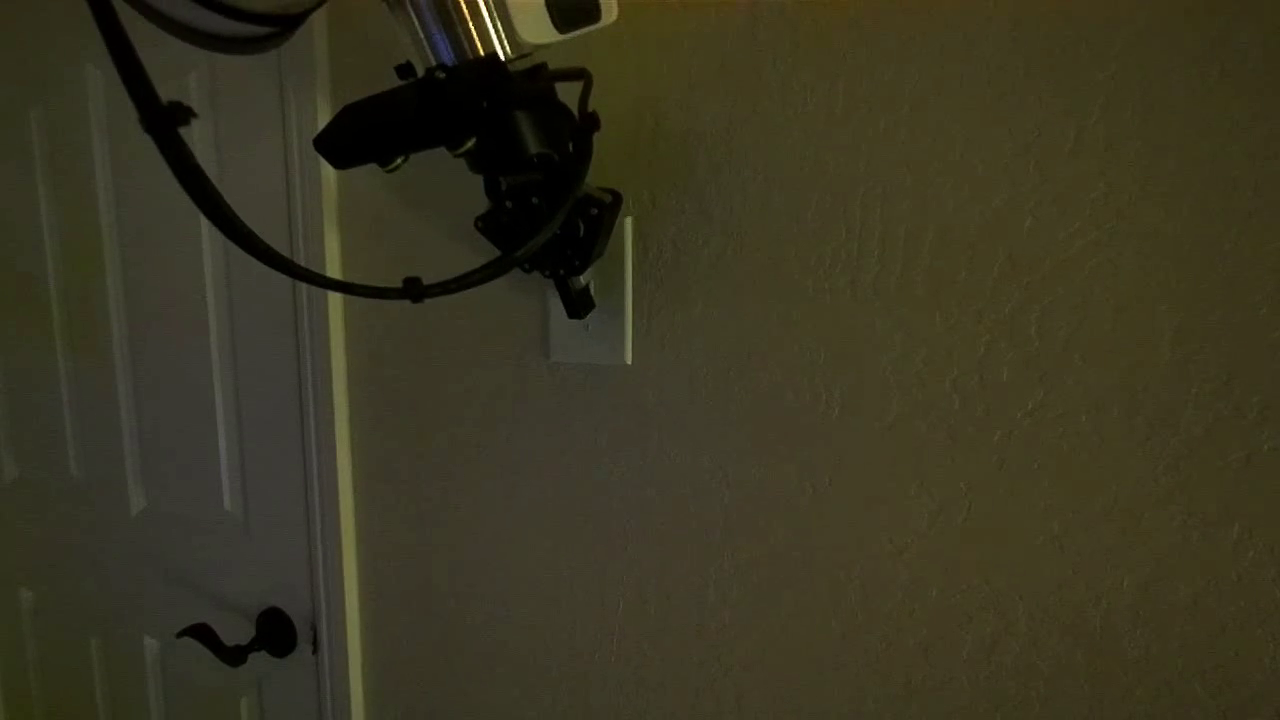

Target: Turn off the light

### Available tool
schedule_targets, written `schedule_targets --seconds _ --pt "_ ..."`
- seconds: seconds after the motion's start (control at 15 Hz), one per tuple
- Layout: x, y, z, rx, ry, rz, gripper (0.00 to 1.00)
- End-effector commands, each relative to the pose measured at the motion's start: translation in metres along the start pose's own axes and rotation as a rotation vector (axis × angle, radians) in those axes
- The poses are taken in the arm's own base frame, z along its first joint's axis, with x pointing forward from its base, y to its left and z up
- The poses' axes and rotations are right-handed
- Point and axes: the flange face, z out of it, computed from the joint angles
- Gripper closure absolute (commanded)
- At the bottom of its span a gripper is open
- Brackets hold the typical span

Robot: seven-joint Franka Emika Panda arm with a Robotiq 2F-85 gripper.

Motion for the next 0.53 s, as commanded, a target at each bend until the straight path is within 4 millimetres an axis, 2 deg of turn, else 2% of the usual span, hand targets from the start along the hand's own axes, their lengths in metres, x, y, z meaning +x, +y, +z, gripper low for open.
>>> schedule_targets --seconds 0.0,0.13,0.47 --pt "-0.016 0.005 -0.002 -0.012 -0.046 0.01 0.97" --pt "-0.027 0.002 -0.003 -0.017 -0.104 -0.013 0.97" --pt "-0.063 -0.007 0.01 0.015 -0.366 -0.053 0.98"
